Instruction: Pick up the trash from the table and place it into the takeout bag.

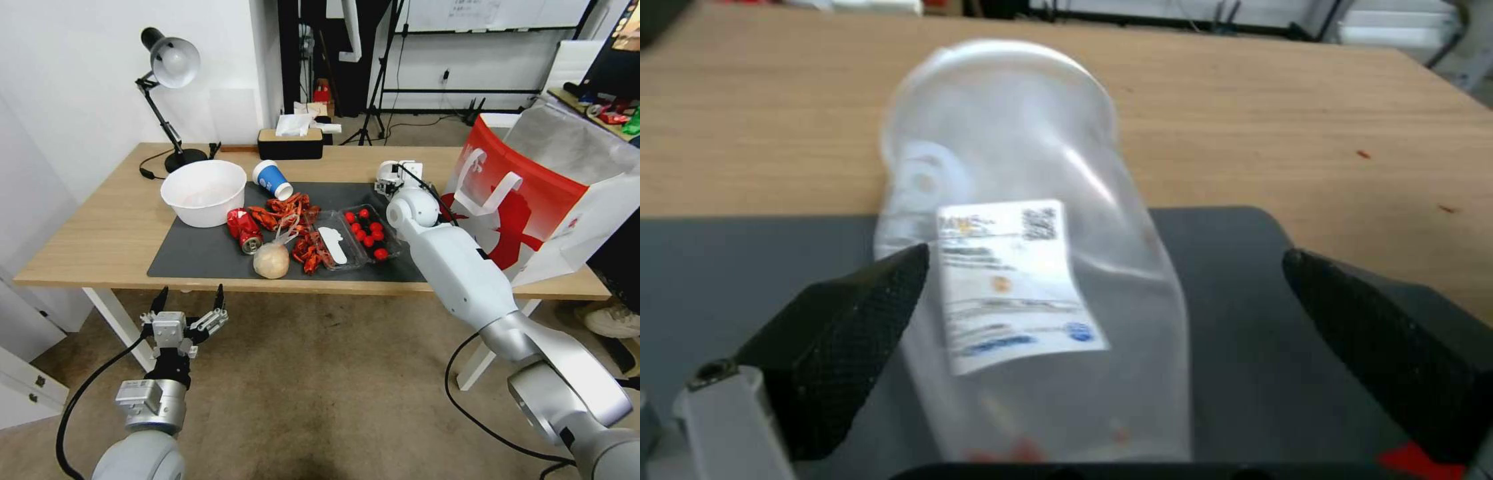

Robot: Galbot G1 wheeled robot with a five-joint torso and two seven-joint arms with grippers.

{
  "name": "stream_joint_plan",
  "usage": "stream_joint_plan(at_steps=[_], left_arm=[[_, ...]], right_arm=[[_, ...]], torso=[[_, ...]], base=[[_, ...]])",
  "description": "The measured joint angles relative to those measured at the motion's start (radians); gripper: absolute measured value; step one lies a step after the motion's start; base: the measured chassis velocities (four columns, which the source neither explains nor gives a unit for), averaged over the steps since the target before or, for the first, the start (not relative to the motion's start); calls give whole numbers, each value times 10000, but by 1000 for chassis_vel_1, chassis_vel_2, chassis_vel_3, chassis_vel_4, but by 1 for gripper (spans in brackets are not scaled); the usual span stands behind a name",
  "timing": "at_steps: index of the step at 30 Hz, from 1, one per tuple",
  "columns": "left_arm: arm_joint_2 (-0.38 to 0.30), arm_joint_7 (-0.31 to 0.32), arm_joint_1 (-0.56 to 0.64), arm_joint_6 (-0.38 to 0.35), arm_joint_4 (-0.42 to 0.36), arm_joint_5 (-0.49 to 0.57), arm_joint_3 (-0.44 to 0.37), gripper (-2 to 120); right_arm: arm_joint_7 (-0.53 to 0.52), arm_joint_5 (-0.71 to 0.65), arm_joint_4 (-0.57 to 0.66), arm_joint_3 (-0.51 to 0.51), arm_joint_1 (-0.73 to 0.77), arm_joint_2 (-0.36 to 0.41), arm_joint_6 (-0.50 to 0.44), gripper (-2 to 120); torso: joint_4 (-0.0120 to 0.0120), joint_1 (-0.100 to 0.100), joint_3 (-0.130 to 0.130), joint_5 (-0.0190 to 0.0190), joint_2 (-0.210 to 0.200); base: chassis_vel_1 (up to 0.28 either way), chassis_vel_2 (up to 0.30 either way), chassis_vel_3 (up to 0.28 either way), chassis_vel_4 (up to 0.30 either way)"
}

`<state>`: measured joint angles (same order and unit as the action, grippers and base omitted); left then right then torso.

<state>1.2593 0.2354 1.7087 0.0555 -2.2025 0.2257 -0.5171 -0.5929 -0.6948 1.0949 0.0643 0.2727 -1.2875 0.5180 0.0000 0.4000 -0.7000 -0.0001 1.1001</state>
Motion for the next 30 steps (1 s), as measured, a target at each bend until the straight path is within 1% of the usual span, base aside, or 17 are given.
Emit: stream_joint_plan(at_steps=[3, 11, 30], left_arm=[[0, 0, 5, 0, -21, 2, -1, 100], [-1, 0, 15, 1, -57, 5, -14, 100], [25, 23, 47, 6, -137, 5, -6, 100]], right_arm=[[-43, 85, -315, 17, -126, -60, 100, 100], [-86, 126, -617, 7, -175, -176, 132, 100], [97, -64, -533, -56, 5, -91, 100, 100]], torso=[[0, 0, 0, 0, 0], [0, 0, 0, 1, 0], [0, 0, 0, 1, 0]], base=[[0, 0, 0, 0], [0, 0, 0, 0], [0, 0, 0, 0]])
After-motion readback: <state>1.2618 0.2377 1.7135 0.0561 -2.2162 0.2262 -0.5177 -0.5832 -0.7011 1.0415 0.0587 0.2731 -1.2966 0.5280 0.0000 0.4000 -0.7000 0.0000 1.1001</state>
